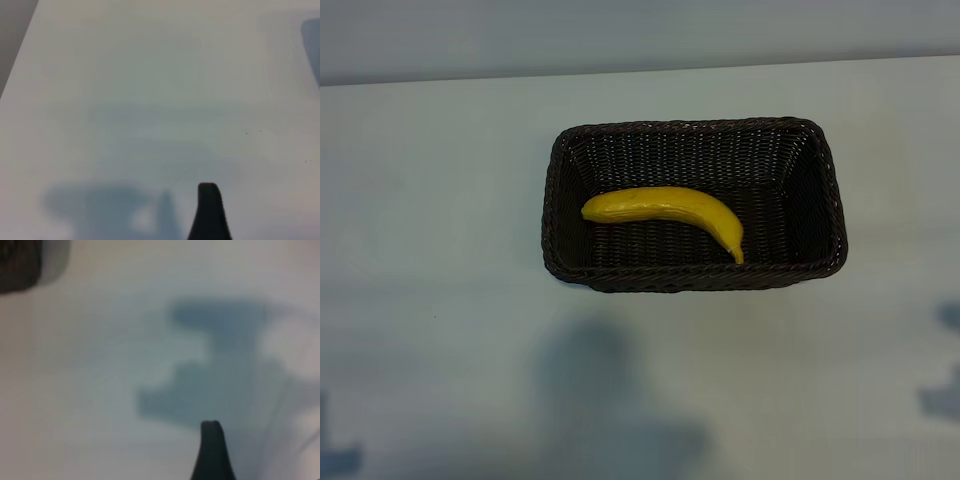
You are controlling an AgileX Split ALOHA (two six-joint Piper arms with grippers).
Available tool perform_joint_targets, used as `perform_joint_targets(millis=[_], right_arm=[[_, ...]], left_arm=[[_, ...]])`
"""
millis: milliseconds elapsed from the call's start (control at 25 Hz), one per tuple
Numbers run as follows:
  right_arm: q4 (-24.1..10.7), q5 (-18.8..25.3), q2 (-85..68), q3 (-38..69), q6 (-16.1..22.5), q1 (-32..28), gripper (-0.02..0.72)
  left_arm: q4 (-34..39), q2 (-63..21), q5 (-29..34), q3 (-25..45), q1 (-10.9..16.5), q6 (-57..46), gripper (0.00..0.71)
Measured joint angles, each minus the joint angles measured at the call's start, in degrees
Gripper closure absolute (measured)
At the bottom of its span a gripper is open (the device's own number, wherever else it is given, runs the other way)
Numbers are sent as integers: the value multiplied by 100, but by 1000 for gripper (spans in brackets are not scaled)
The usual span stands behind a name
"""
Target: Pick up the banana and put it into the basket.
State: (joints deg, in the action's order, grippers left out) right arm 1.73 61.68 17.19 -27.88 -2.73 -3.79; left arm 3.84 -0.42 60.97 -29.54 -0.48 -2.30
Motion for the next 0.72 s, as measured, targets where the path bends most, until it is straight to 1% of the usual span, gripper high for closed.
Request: perform_joint_targets(millis=[600, 720], right_arm=[[0, 5, -1677, 4, 18, 0, 179], [0, 5, -1756, 4, 18, 0, 179]], left_arm=[[0, 0, 0, 0, 0, 0, 150], [0, 0, 0, 0, 0, 0, 150]])
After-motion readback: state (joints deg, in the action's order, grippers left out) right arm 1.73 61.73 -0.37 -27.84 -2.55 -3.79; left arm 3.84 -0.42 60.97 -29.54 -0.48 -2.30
